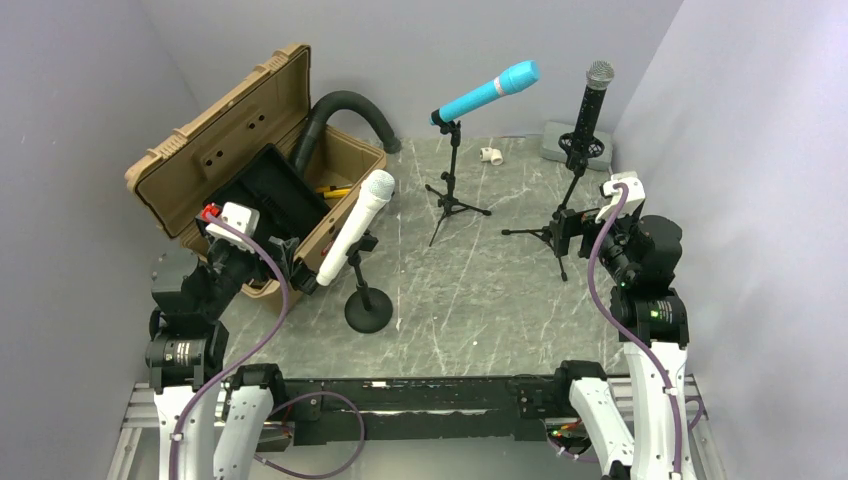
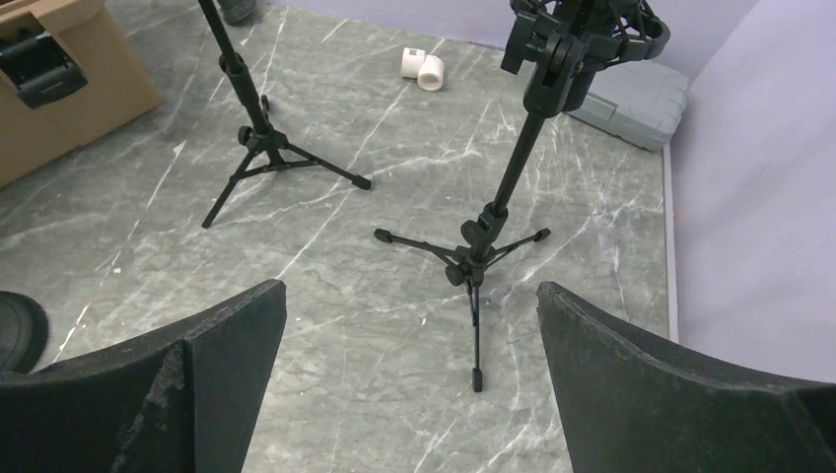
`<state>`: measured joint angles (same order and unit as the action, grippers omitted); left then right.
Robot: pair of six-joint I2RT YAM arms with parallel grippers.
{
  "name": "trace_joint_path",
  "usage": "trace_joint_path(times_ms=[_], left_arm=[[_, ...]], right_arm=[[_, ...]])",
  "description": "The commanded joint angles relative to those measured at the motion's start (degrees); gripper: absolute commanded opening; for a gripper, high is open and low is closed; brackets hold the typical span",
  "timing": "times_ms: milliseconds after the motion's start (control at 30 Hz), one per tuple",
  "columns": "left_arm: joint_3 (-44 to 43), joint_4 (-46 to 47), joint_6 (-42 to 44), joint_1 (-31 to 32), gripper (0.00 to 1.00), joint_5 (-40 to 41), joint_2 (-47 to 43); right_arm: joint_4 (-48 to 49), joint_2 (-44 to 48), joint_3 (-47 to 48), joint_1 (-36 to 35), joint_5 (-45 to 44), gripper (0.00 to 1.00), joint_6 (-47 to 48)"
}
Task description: Remove the microphone from the stand
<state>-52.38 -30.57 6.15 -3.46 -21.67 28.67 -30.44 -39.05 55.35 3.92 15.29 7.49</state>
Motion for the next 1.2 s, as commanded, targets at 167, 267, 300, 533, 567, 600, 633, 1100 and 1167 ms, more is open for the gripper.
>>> trace_joint_path(times_ms=[167, 267, 300, 533, 567, 600, 633, 1100, 1167], left_arm=[[-0.53, 1.21, -1.00, -0.26, 0.99, 2.00, 0.66], [-1.05, 0.48, -0.05, -0.23, 0.99, 1.04, 0.96], [-1.17, 0.49, 0.04, -0.24, 0.99, 0.90, 0.84], [-4.06, -2.71, 3.93, -0.28, 0.99, -6.88, 0.67], [-4.91, -3.73, 5.00, -0.31, 0.99, -9.56, 1.03], [-5.62, -4.32, 4.96, -0.26, 0.99, -11.37, 1.30], [-6.65, -4.96, 4.51, -0.29, 0.99, -12.81, 1.77], [-18.93, -12.65, 5.07, 0.11, 0.99, -31.21, 10.63], [-19.20, -11.03, 3.62, 1.44, 0.99, -30.74, 12.05]], right_arm=[[0.35, -0.50, 1.71, -0.23, 0.28, 1.00, -0.08], [0.38, -0.74, 1.69, -0.19, 0.75, 1.00, -0.10], [0.33, -0.77, 1.73, -0.23, 0.87, 1.00, -0.11], [-1.55, -1.04, 4.06, -0.23, 4.09, 1.00, 1.29], [-2.08, -1.24, 4.73, -0.23, 5.48, 1.00, 2.36], [-3.00, -1.52, 5.52, -0.19, 6.88, 1.00, 3.24], [-3.88, -1.88, 6.24, -0.23, 8.80, 1.00, 4.06], [-2.67, -9.69, 9.02, -7.66, 20.14, 1.00, 6.04], [-1.58, -11.09, 9.07, -11.67, 18.27, 1.00, 6.85]])
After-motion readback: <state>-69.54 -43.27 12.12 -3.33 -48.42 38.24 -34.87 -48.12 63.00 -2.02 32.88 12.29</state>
